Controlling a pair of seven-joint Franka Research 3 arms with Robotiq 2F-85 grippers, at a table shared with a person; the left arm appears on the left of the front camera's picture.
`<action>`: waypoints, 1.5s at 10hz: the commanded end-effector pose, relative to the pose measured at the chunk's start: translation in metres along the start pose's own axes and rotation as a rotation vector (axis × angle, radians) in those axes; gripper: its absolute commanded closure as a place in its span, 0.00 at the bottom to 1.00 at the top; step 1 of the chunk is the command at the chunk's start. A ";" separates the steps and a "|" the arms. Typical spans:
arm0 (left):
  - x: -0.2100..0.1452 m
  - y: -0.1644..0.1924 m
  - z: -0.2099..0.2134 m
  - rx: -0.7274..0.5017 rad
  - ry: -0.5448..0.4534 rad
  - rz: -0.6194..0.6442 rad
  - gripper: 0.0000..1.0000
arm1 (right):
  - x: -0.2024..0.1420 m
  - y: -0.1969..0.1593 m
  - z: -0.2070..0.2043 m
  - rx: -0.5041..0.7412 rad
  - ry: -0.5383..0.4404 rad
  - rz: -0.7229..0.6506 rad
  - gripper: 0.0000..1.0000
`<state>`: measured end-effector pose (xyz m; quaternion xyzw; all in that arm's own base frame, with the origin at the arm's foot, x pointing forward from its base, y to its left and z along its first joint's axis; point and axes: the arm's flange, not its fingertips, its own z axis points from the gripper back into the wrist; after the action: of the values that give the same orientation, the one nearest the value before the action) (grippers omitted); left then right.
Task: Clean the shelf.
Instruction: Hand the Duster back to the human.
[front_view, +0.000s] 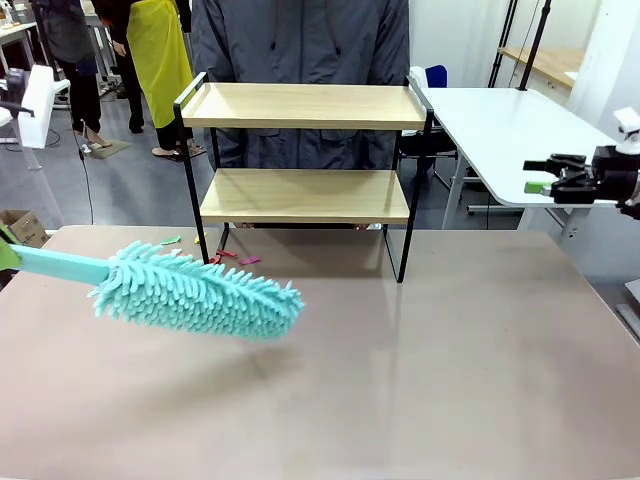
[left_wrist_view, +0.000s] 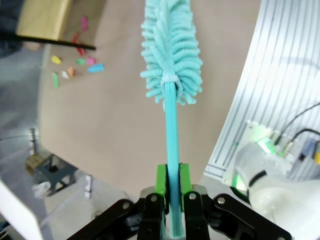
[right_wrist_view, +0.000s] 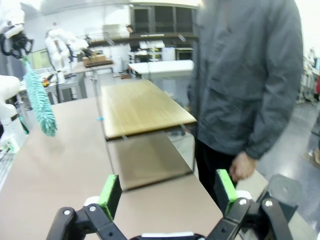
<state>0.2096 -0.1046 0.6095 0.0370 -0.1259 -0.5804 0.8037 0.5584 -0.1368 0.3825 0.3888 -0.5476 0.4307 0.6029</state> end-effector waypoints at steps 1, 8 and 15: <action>0.013 0.003 -0.010 -0.032 -0.144 -0.012 0.87 | 0.052 0.047 -0.022 0.105 -0.032 -0.009 0.00; 0.055 0.000 -0.047 -0.059 -0.322 -0.045 0.87 | 0.074 0.139 -0.083 0.285 -0.047 -0.135 0.00; 0.076 0.015 -0.108 -0.192 -0.434 0.005 0.87 | 0.046 0.208 -0.114 0.332 -0.033 -0.095 0.00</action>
<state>0.2704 -0.1840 0.5409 -0.1388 -0.2216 -0.5775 0.7734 0.4133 0.0344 0.4188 0.5309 -0.4538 0.4736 0.5366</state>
